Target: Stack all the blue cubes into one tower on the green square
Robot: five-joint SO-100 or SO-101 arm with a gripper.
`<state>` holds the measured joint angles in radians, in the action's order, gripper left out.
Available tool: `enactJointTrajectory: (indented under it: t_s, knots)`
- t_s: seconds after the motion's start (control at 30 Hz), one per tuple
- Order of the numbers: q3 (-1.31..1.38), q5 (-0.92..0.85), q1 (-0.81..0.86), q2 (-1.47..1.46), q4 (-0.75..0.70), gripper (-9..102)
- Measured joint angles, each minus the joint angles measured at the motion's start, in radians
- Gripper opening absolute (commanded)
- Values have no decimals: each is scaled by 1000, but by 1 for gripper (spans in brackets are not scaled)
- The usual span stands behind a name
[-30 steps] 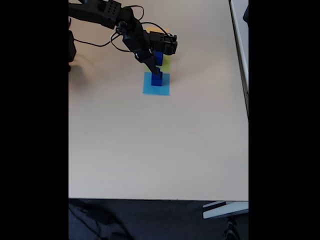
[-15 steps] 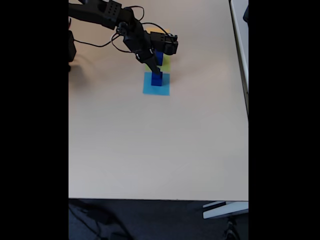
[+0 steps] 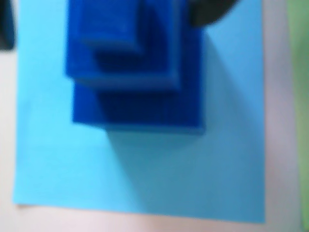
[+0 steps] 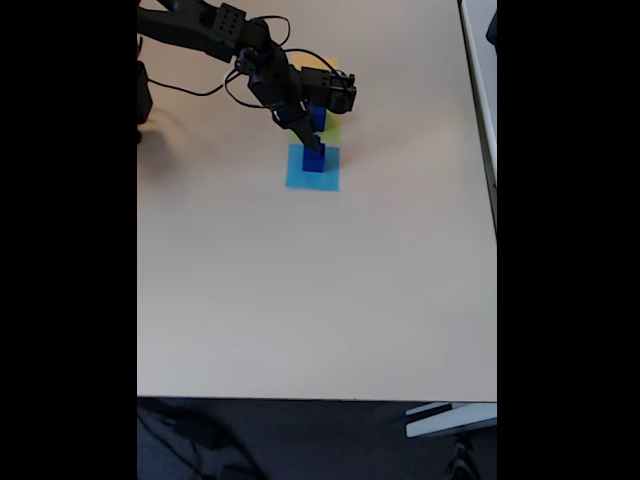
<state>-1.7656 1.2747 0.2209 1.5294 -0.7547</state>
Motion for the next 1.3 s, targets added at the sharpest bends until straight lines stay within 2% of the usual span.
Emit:
enactJointTrajectory:
  t_s: [1.3]
  knots:
    - [3,-8,11,-2,6,3]
